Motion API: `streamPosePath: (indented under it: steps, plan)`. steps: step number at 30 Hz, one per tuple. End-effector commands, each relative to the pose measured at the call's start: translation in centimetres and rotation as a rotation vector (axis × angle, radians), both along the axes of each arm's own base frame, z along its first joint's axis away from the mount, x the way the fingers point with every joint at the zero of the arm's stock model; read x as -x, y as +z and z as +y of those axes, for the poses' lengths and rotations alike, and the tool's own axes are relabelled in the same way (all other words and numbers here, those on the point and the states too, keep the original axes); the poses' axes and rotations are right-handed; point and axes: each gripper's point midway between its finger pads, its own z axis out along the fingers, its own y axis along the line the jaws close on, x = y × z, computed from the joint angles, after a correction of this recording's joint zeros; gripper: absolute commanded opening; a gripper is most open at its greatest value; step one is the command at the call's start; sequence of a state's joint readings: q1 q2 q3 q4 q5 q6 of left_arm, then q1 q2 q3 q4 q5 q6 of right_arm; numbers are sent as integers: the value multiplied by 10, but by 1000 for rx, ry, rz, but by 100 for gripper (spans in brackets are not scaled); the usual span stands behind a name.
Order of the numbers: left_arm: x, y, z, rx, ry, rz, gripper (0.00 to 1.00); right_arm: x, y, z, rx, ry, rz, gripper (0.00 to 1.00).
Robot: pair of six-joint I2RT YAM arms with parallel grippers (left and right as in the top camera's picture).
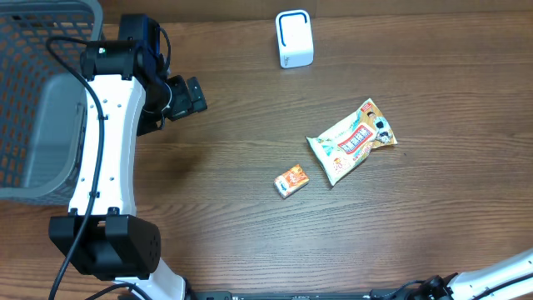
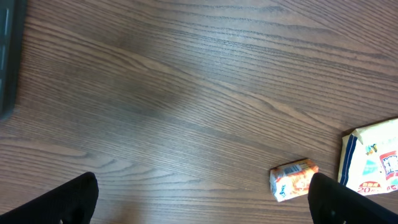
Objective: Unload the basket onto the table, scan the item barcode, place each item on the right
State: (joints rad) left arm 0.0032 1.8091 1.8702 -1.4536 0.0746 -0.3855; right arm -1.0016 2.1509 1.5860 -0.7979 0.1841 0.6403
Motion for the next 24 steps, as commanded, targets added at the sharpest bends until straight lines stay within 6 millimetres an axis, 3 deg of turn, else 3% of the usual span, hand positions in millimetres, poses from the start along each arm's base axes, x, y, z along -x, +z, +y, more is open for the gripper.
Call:
streamPosePath:
  steps: [1, 5, 10, 14, 15, 19, 24]
  plan:
    - [0, -5, 1, -10, -21, 14, 100, -34, 15, 6, -30, 202, -117, 30]
    - [0, -5, 1, -10, -21, 14, 100, -51, 41, 12, -72, 273, -197, 29]
    - [0, -5, 1, -10, -21, 14, 100, -62, 103, 17, -83, 294, -247, 51]
    - [0, -5, 1, -10, -21, 14, 100, -76, 160, 37, -124, 338, -368, 66]
    - [0, -5, 1, -10, -21, 14, 100, -86, 182, 54, -168, 373, -444, 68]
    - [0, -5, 1, -10, -21, 14, 100, -114, 219, 119, -300, 619, -615, 68]
    - [0, -5, 1, -10, -21, 14, 100, -136, 216, 209, -448, 919, -559, 72]
